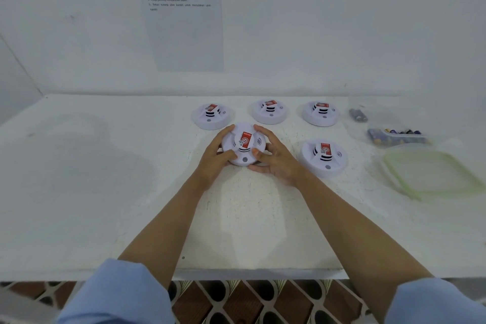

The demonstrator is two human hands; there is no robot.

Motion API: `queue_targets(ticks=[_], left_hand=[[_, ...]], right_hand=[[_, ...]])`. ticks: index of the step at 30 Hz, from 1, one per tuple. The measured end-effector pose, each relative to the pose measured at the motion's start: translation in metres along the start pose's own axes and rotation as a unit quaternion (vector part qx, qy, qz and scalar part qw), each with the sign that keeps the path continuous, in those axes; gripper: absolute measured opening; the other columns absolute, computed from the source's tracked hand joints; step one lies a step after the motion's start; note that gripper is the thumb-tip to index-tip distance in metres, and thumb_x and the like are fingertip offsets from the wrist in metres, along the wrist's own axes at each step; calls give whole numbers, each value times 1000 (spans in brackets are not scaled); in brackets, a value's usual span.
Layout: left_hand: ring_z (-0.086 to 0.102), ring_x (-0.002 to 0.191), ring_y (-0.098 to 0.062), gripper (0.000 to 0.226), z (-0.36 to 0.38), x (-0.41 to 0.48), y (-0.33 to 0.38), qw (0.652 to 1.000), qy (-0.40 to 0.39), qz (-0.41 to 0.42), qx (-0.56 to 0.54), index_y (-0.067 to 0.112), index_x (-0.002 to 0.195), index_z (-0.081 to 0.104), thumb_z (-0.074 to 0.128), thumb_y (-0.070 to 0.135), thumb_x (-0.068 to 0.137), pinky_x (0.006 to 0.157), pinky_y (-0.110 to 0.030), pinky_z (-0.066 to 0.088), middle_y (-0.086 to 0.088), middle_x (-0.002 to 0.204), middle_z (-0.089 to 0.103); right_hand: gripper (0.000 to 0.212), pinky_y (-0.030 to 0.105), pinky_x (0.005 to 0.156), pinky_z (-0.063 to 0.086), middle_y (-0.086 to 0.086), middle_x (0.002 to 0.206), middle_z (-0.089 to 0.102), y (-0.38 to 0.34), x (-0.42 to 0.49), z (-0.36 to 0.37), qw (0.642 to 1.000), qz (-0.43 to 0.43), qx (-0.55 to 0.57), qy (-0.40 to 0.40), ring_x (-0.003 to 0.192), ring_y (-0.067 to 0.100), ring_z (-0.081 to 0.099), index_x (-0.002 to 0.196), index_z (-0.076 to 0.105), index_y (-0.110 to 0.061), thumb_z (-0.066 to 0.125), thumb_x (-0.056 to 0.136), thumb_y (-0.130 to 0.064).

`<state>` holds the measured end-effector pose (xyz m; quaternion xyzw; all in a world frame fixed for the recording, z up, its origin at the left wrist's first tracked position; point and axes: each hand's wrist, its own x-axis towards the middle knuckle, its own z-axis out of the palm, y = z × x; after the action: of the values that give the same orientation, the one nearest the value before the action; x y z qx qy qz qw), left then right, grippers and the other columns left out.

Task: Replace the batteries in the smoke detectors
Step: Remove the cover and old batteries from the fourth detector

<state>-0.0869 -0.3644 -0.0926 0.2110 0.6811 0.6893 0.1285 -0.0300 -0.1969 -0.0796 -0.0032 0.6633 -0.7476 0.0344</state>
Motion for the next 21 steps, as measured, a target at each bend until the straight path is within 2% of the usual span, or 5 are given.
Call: queue_targets(ticks=[4, 9, 13, 19, 21], left_hand=[[51, 117, -14, 62, 1, -2, 1, 1000, 1, -2, 4, 30, 133, 40, 57, 16, 75, 87, -27, 54, 3, 136, 46], [50, 120, -17, 57, 1, -1, -1, 1000, 9, 3, 8, 29, 133, 40, 54, 2, 85, 94, -35, 50, 3, 136, 46], [51, 118, -15, 55, 2, -2, 0, 1000, 11, 5, 12, 30, 131, 41, 50, -4, 88, 93, -34, 51, 2, 135, 47], [52, 117, -16, 59, 2, -3, 1, 1000, 11, -1, 3, 32, 130, 42, 56, 12, 77, 91, -35, 52, 3, 135, 47], [51, 119, -17, 57, 2, -3, 1, 1000, 13, -2, 1, 33, 129, 42, 56, 9, 79, 92, -36, 51, 3, 135, 48]], right_hand=[[51, 39, 86, 55, 0, 118, 57, 1, 0, 0, 1000, -7, -10, 2, 103, 23, 62, 130, 38, -37, 55, 90, -10], [49, 39, 86, 55, 0, 116, 59, 2, -1, 0, 1000, -11, -7, 5, 103, 22, 63, 125, 41, -40, 57, 90, -11], [49, 36, 82, 57, -2, 115, 59, 2, -1, 1, 1000, -13, 0, 4, 102, 20, 63, 126, 41, -39, 57, 90, -10], [49, 36, 84, 56, -2, 116, 58, 1, -1, 1, 1000, -10, -1, 5, 104, 21, 61, 127, 41, -38, 57, 90, -11], [49, 38, 86, 56, -1, 116, 58, 2, -1, 1, 1000, -10, -5, 6, 104, 22, 61, 126, 41, -39, 57, 90, -11]])
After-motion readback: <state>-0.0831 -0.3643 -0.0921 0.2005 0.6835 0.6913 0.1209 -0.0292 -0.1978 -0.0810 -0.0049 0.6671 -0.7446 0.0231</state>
